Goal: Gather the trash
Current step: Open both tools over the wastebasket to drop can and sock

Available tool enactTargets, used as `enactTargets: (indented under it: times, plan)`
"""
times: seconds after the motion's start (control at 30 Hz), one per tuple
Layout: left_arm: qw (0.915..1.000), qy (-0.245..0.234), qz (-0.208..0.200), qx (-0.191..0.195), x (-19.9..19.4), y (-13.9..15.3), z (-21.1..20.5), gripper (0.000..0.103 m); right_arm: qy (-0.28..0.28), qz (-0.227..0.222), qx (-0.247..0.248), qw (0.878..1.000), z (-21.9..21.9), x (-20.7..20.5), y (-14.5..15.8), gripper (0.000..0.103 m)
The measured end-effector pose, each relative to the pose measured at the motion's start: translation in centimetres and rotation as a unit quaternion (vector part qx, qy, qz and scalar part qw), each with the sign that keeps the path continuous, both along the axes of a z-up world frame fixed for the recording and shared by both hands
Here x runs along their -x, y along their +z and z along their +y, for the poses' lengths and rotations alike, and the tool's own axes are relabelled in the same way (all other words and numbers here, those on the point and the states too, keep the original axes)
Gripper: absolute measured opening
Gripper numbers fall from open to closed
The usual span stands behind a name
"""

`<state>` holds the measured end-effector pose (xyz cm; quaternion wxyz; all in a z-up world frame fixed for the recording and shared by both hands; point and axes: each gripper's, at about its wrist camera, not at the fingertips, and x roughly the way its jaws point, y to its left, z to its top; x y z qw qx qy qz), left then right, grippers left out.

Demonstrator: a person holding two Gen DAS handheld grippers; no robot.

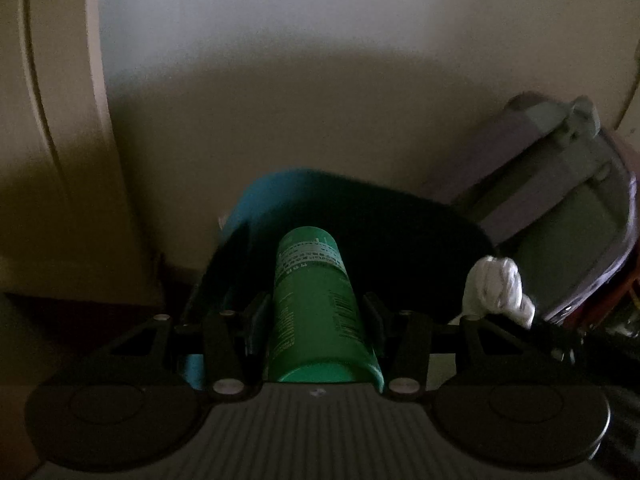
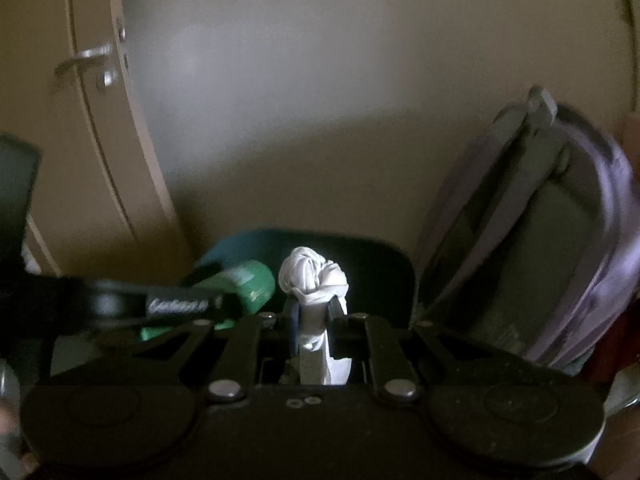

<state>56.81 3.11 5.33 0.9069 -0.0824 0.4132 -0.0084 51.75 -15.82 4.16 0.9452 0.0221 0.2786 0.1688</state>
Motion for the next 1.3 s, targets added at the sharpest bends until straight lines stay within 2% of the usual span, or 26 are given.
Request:
enactTargets:
  times: [0.3,0.57,0.7,0.87,0.97,1.03,1.1,1.3]
  plan:
    - [0.9989,-0.011,0.041,-0.021,-1.9,-2.7,-0.6,0.049,0.024,0.037,0.033,0.999,0.6,-0.7,-2.9,0.012]
    - [0.9978,-0.025,0.059,-0.02,-2.4,-4.1,-1.2,0.05,0.036,0.044,0.054,0.997,1.2,0.0,-3.3,0.019]
    - [0.9978,-0.02,0.062,-0.013,-2.3,-4.1,-0.6,0.071,0.049,0.045,0.066,0.996,1.9,0.7,-3.1,0.023]
    - [0.998,-0.025,0.056,-0.014,-1.2,-4.2,-1.0,0.071,0.053,0.034,0.072,0.995,2.3,2.3,-2.5,0.035]
    - [0.9983,-0.03,0.048,-0.015,-0.5,-3.4,-1.3,0.071,0.055,0.028,0.069,0.996,2.3,3.3,-1.8,0.042]
    - [0.9984,-0.032,0.042,-0.018,-0.1,-2.9,-1.7,0.072,0.053,0.022,0.071,0.996,2.2,4.3,-1.2,0.05]
    - [0.9986,-0.031,0.035,-0.024,0.7,-2.2,-1.8,0.076,0.052,0.017,0.07,0.996,2.1,5.4,-0.6,0.052]
    - [0.9992,-0.03,0.01,-0.025,4.0,0.2,-1.5,0.076,0.054,0.004,0.065,0.996,1.7,9.3,1.3,0.056]
